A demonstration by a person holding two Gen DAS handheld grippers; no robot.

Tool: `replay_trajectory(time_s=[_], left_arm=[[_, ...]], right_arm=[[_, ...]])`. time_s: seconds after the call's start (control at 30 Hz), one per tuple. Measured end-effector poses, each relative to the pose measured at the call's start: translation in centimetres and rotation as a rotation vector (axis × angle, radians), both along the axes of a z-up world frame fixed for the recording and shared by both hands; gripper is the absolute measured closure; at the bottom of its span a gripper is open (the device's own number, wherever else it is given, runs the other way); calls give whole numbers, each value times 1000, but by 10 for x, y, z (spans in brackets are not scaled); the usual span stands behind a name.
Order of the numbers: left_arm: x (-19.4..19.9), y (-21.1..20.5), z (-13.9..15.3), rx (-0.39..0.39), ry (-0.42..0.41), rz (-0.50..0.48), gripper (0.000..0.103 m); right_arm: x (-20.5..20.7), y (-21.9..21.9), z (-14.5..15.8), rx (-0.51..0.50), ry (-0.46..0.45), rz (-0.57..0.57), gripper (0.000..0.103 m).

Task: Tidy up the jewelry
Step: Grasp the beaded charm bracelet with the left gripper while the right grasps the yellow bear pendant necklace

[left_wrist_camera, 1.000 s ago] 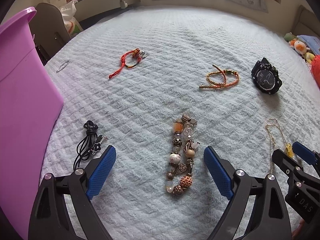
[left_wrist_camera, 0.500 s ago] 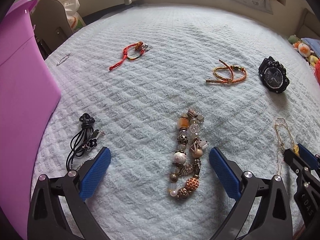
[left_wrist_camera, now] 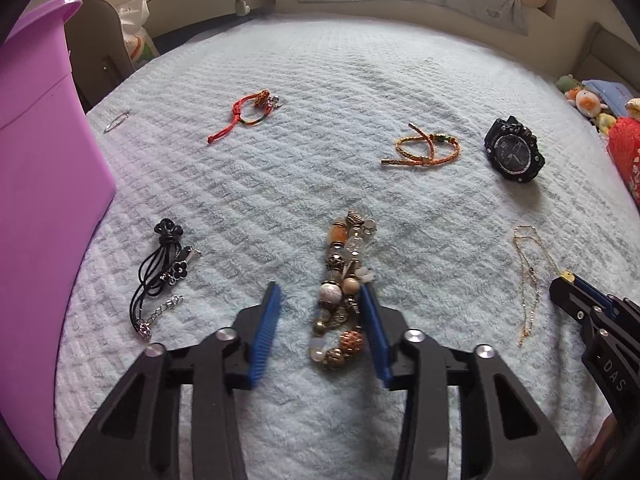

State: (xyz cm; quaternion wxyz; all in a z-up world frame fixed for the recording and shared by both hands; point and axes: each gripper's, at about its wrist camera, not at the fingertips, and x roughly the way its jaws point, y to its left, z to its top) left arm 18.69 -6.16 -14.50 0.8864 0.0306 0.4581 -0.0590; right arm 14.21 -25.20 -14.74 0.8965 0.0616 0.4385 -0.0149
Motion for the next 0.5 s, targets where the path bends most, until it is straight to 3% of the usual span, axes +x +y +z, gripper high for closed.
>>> replay_trajectory(time_s=[0.07, 0.33, 0.37, 0.5], left_arm=[[-2, 1, 2, -1, 2, 3, 82], [-13, 9, 14, -77, 25, -15, 88], [-15, 9, 16, -79, 25, -20, 96], [-24, 8, 26, -100, 28, -42, 95]], right_arm=[[-2, -1, 1, 14, -1, -3, 83], [-12, -6, 13, 86, -19, -10, 83], [-13, -8, 15, 101, -20, -15, 83], [-20, -12, 24, 130, -29, -30, 83]])
